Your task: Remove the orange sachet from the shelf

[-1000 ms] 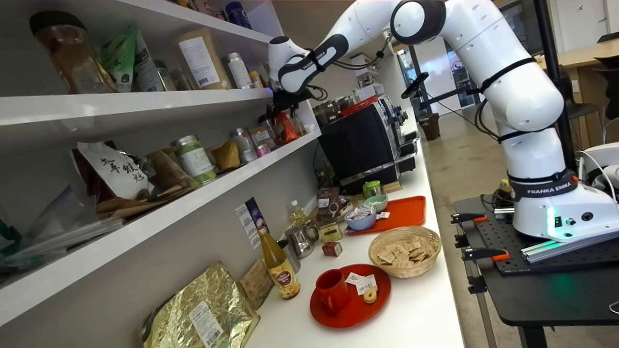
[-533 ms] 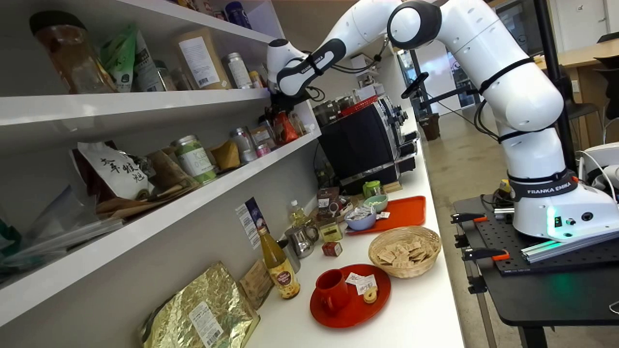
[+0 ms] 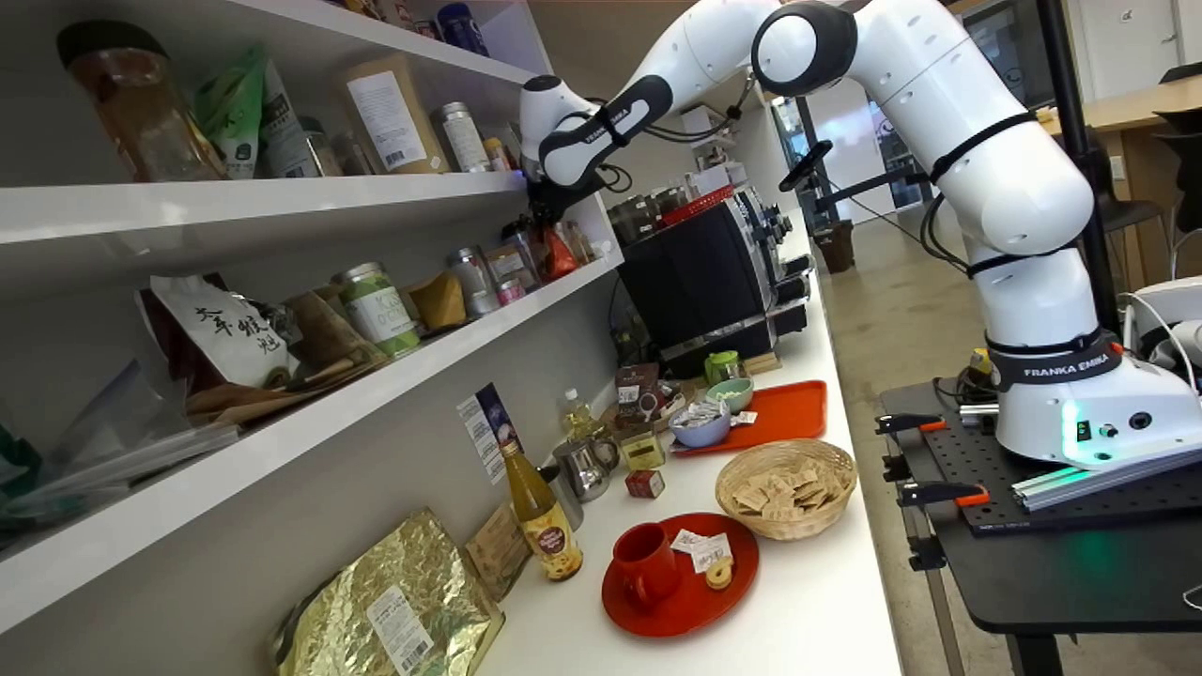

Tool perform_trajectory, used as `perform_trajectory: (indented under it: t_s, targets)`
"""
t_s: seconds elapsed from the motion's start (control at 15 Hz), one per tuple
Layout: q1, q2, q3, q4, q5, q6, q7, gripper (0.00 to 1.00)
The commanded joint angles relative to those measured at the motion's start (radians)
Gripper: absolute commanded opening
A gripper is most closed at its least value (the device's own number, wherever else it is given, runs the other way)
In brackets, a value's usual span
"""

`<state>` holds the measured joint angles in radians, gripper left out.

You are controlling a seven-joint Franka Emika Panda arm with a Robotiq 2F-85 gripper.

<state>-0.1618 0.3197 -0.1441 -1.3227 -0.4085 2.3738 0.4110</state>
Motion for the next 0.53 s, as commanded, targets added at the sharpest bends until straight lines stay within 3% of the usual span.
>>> perform_trajectory:
  t_s: [0.0,0.47]
  targets:
    - [-0.002,0.006,0.005,0.010,-0.003,0.003,-0.042,0.01]
    - [0.018,-0.086,-0.007,-0.113,-0.041,-0.003,0.020,0.03]
